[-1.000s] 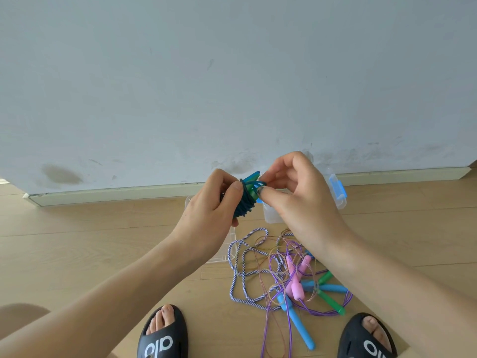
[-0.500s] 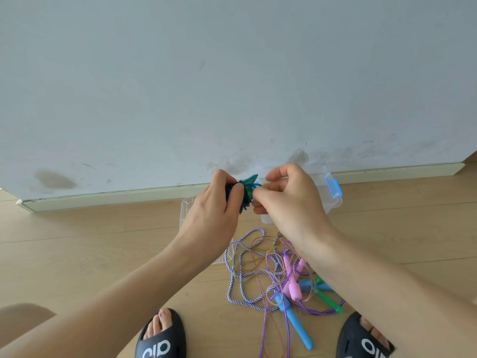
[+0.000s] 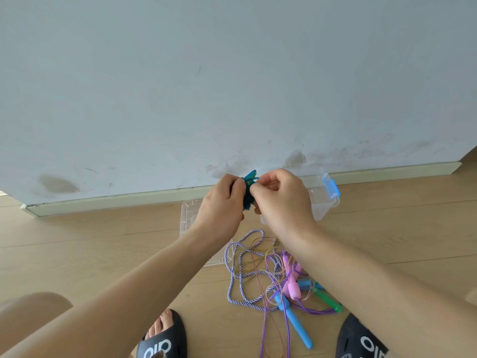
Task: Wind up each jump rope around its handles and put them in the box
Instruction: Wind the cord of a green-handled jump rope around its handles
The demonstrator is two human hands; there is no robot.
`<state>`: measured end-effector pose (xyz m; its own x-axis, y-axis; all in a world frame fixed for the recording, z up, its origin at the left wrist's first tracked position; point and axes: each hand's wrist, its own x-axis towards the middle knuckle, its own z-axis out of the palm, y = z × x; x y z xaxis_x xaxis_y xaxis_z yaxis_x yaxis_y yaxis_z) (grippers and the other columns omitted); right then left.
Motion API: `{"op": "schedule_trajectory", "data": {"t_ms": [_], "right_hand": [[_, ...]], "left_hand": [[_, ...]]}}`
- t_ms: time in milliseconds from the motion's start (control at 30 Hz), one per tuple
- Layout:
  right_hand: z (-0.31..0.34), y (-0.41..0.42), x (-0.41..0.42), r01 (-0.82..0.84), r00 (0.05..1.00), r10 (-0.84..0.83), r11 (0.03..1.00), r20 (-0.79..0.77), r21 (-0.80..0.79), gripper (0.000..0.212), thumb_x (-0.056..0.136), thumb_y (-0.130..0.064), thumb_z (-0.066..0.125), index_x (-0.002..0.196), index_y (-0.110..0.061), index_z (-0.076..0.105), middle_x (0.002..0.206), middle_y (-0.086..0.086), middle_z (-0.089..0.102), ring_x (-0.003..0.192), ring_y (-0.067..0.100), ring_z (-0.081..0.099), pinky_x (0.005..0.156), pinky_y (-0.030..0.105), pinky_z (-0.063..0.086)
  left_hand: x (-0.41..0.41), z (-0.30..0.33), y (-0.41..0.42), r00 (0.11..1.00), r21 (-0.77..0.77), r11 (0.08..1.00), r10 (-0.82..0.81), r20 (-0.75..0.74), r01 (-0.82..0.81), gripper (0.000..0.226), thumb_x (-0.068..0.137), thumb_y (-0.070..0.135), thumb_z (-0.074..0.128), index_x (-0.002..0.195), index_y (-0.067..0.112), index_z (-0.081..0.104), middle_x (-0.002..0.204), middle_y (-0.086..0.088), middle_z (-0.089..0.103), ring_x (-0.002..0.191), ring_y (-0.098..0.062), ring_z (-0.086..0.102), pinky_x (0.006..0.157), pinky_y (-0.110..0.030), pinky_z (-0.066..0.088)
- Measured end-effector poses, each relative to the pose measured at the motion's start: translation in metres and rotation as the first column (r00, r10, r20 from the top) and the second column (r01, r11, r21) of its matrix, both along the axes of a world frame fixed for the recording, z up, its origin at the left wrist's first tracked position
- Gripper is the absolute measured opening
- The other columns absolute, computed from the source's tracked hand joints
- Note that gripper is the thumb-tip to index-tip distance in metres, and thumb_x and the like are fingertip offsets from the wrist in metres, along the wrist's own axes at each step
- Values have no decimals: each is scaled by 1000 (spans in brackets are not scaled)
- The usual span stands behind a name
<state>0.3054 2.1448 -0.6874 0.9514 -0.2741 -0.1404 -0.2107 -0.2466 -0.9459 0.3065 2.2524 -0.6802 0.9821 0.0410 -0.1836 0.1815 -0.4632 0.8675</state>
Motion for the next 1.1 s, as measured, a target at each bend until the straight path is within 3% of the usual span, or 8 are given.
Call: {"op": "schedule_trajectory", "data": {"t_ms": [100,200,400,500,600,733,867,1100], "right_hand": [[2,-2,0,50,996,-39,990,-86,132,11,82,-14,60,92,-12,63,85,5,71,74,25,74,78,44,61],[6,-5,-2,19,999,-12,984,-40,177,12,82,-9,58,91,-9,66,83,8,72,68,24,75,77,46,61],[16,-21,-11,-128,989,129,992,68,-10,14,85,-8,53,93,-8,65,86,8,72,76,24,74,83,45,59],[17,-32,-12,-172,983,175,984,55,-54,15,87,-9,53,98,-9,64,90,5,70,74,20,74,83,45,59],[20,-38,-5,-174,985,174,985,-15,8,15,89,-18,57,102,-11,62,92,1,66,73,15,71,84,47,59],[13,-36,11,-169,948,227,953,-223,252,46,81,-44,65,113,-11,60,98,5,57,86,19,64,90,46,58],[-10,-43,34,-281,847,445,839,-292,465,29,93,-35,60,111,-16,71,105,12,67,93,24,67,98,45,53],[-87,-63,115,-194,874,309,930,-376,312,34,89,-30,67,116,-10,68,113,9,75,101,26,73,81,34,57]], "left_hand": [[-2,1,-6,999,6,1000,-3,54,2,24,99,30,36,92,22,57,86,-1,68,84,-27,65,79,-41,50],[-2,4,-10,998,-24,999,28,60,-26,26,99,30,35,94,19,58,87,-7,69,77,-27,66,84,-50,54],[-5,15,-22,997,-136,988,74,-11,-75,26,99,26,35,98,14,58,82,-9,65,61,-22,60,63,-34,50],[-5,15,-28,995,-179,982,54,-84,-68,24,98,24,34,98,17,57,84,-12,66,60,-25,60,67,-36,53],[-3,16,-22,983,-276,958,34,-178,-83,24,100,24,36,108,14,57,92,-15,67,64,-26,62,71,-38,57],[15,10,-7,944,-450,880,-3,-329,-154,22,101,24,43,113,12,58,98,-14,64,76,-29,65,82,-42,60],[48,-3,-11,899,-558,813,-108,-425,-166,27,99,22,44,118,9,59,108,-20,64,97,-39,71,90,-52,56],[121,-65,-36,852,-436,897,-165,-496,-80,39,102,47,31,104,21,60,107,-11,63,101,-28,68,95,-48,53]]}}
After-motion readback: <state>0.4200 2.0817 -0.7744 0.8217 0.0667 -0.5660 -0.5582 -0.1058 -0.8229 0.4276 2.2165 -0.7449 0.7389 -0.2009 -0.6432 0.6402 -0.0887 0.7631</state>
